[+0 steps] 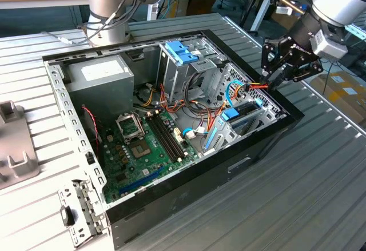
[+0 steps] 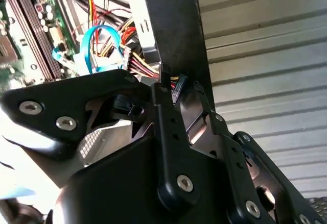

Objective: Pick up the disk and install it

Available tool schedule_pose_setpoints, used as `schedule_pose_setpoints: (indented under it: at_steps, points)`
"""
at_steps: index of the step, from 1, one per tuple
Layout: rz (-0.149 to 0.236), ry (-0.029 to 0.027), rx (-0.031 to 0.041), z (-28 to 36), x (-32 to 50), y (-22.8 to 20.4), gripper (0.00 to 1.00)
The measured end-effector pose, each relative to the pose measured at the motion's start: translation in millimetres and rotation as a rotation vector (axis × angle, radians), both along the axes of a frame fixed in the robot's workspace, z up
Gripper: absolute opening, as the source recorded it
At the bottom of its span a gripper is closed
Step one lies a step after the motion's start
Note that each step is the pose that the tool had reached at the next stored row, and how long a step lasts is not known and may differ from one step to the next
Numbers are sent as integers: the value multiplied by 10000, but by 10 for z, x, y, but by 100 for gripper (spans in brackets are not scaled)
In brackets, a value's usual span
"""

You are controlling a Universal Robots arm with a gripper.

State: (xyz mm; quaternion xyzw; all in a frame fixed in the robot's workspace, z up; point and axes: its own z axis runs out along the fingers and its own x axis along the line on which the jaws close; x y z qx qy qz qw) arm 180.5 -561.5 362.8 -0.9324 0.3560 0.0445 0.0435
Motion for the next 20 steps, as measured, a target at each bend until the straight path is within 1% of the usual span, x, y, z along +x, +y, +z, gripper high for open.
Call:
schedule_pose_setpoints:
  at_steps: [2, 3, 6, 8, 10, 11, 13, 19, 20]
  points:
    - [767, 0, 2, -4, 12, 0, 36]
    - [880, 0, 3, -5, 34, -1, 36]
    - [911, 9, 1, -4, 96, -1, 36]
    - [915, 9, 2, -4, 97, -8, 36]
    - [936, 10, 2, -4, 97, -25, 36]
    - [952, 9, 2, -4, 97, -41, 36]
    - [961, 10, 1, -4, 97, -52, 36]
    - [963, 9, 2, -4, 96, -53, 36]
    - [963, 10, 1, -4, 96, -53, 35]
